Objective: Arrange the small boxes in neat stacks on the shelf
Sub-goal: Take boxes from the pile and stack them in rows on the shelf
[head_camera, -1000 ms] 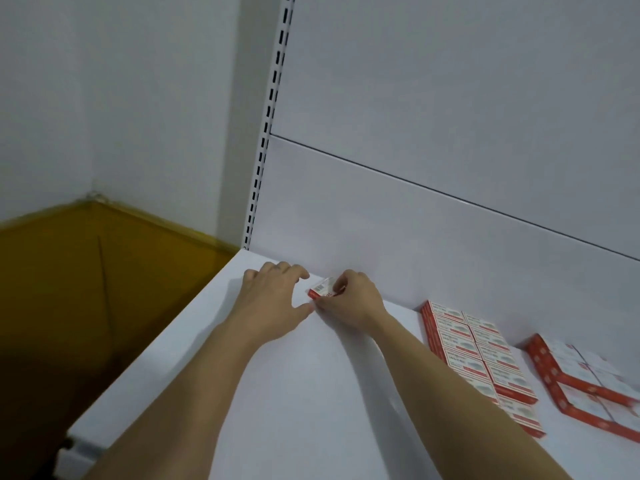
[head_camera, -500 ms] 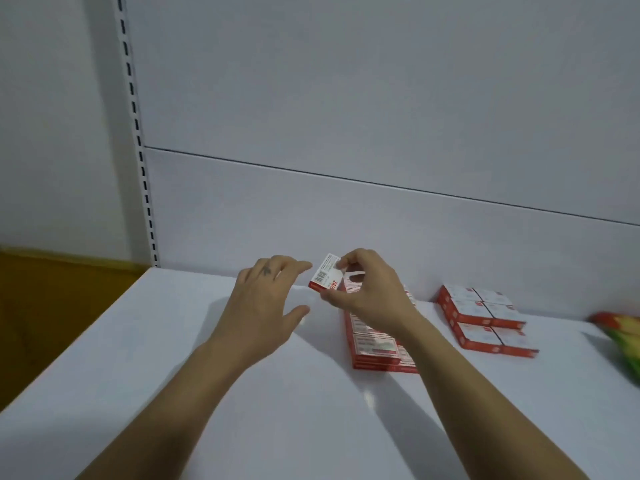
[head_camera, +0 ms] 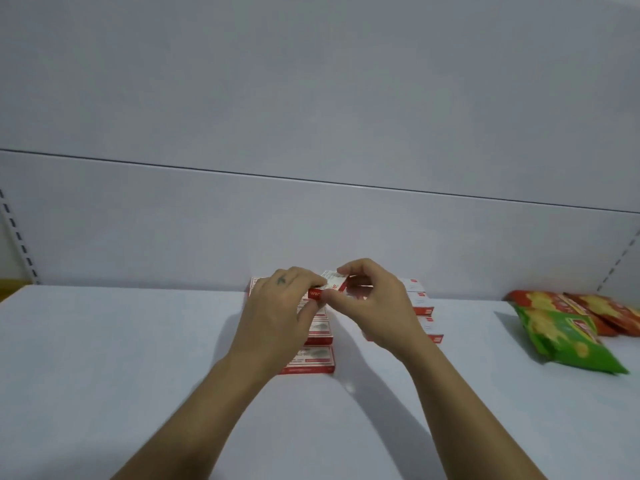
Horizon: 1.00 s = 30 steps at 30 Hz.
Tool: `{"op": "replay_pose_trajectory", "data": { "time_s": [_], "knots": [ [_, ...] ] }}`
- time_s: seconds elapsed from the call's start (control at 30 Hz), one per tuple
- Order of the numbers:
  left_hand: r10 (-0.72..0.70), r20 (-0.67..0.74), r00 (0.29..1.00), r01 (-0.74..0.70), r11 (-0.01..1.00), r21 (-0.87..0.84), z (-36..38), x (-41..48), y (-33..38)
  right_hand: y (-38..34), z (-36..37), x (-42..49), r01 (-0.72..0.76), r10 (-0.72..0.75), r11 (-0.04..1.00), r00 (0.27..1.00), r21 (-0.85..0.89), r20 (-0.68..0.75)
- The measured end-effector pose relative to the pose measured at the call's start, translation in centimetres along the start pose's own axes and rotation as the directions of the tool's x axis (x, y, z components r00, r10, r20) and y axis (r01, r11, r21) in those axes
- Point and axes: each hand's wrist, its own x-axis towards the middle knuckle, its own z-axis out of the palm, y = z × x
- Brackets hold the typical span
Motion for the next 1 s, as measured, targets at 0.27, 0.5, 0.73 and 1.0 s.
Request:
{"op": "replay_pose_trajectory", "data": {
  "time_s": [0.27, 0.5, 0.73, 1.0],
  "knots": [
    [-0.506, 0.112, 0.855, 0.495, 0.733, -0.467, 2.5, 0.7, 2.2, 3.5, -2.0, 1.2, -0.050, 0.049, 0.997, 0.999, 0.056, 0.022],
    [-0.559, 0.129, 0.819, 0.543, 0.684, -0.487, 4.1, 0.2, 2.6, 5.1, -1.7, 0.0, -0.102, 0.087, 0.964, 0.994, 0.246, 0.071],
    [-0.510, -0.036, 0.860, 0.438, 0.771, -0.463, 3.2, -2.0, 3.6, 5.0, -0.6, -1.9, -0.070, 0.017, 0.941, 0.987, 0.330, 0.160],
    [-0.477, -0.043, 0.878, 0.434, 0.831, -0.349, 2.5, -2.1, 3.8, 4.4, -1.1, -2.0, -0.129, 0.095, 0.865, 0.991, 0.486, 0.095]
  ]
}}
